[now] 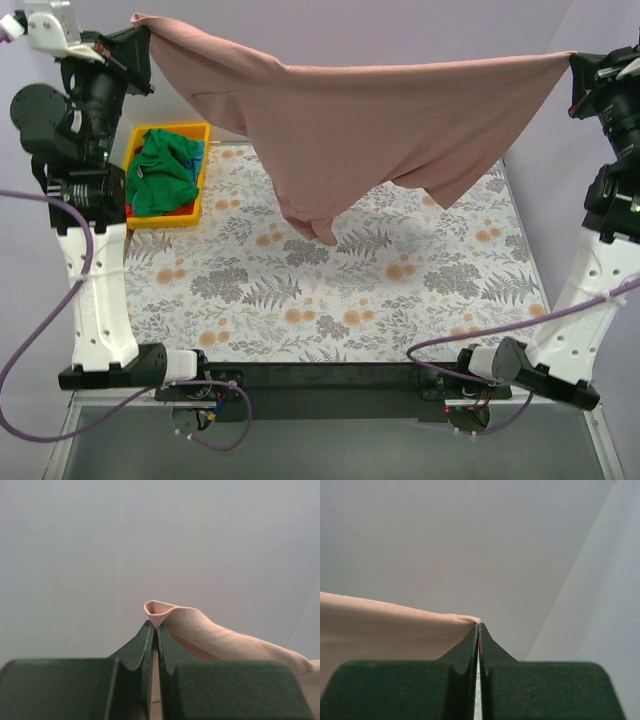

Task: Fold and stack the t-shirts
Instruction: Flatten the tshirt out

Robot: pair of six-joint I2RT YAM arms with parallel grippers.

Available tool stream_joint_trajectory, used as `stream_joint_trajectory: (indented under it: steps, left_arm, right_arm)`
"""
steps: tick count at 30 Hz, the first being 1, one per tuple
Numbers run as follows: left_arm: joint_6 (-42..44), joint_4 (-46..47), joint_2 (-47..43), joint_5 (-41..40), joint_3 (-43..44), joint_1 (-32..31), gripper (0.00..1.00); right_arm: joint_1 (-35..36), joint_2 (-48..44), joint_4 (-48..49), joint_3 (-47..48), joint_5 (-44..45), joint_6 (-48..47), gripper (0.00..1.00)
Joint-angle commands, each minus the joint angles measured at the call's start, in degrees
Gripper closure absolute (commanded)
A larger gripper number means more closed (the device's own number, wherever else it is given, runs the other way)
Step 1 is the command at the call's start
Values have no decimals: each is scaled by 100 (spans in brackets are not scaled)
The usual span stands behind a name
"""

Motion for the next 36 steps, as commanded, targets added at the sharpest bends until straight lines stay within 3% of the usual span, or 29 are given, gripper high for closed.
stream_joint_trajectory:
  steps: [1,9,18,21,31,36]
  left_arm:
    - [353,749,-947,-190,-507,51,100]
    - [521,671,-1756,-304,-378,42,100]
    - [732,320,-1669,-515,397,51,100]
    - [793,258,-1852,-419,-252,42,100]
    - [785,371,-2609,777,-3741,51,100]
    - [776,899,-2277,927,-5155,51,100]
  right_arm:
    - [-41,-745,799,-325,595,-460,99]
    - [-41,-1764,1169,-748,1501,-908,99]
    - [-41,-1836,1547,-598,1871,-1181,99]
    - [-41,-1897,1539,-1019,1433,-1172,99]
    - [-41,-2293,1310,-4068,-491,-1577,99]
    - [38,-2048,1406,-5517,-696,-1918,99]
